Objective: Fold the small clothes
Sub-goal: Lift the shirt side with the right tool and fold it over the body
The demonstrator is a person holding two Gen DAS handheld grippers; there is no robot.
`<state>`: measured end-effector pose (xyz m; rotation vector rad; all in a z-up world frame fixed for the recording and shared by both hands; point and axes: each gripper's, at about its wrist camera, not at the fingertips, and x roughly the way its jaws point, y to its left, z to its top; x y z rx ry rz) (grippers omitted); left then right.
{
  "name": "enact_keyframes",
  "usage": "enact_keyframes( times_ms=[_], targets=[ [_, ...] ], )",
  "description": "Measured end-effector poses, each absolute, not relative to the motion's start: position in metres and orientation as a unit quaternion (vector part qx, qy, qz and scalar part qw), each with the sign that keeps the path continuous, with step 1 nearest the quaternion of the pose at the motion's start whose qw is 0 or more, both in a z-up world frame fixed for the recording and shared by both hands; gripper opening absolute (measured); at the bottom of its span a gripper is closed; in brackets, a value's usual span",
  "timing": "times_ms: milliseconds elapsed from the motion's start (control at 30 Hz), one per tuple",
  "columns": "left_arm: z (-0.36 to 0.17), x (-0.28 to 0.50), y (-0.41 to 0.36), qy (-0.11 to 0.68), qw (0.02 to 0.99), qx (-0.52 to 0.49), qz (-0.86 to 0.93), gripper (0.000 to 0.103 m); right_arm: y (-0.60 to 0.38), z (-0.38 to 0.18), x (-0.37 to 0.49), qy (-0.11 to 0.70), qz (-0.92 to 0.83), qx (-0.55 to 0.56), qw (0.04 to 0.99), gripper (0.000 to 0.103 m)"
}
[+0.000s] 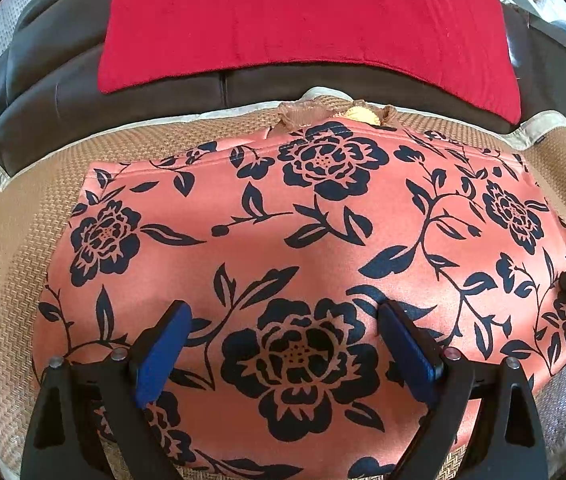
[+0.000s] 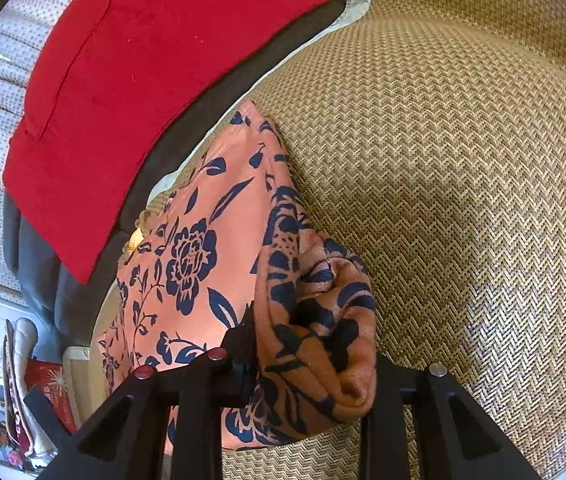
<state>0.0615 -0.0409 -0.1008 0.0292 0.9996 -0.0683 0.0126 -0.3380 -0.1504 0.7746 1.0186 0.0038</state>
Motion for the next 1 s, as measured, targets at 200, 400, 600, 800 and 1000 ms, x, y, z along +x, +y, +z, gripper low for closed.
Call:
enact_keyframes(
  times_ms=[200,400,600,800,1000],
  targets=[
    [-0.079,0.058,0.003,0.459,0.884,-0.069,-0.049,0.094,-0.292,-0.078,0.023,0.420,0.024,0.274,0.865,0.014],
    [-0.038,0.029,0.139,0.385,0.897,-0.218,0.012,0.094,-0.141,0.021,0.022,0.327,0.162,0.111,0.924,0.014],
    [-0.043,0.026,0.197,0.386,0.879,-0.281,-0.017,0.093,-0.003,-0.059,0.030,0.407,0.277,0.053,0.869,0.014],
    [-0.067,0.077,0.162,0.450,0.832,-0.304,-0.117,0.093,0.007,-0.123,0.028,0.478,0.300,0.048,0.824,0.018],
    [-0.080,0.126,0.105,0.522,0.790,-0.271,-0.173,0.093,-0.054,-0.094,0.013,0.436,0.294,0.142,0.839,0.084]
  ],
)
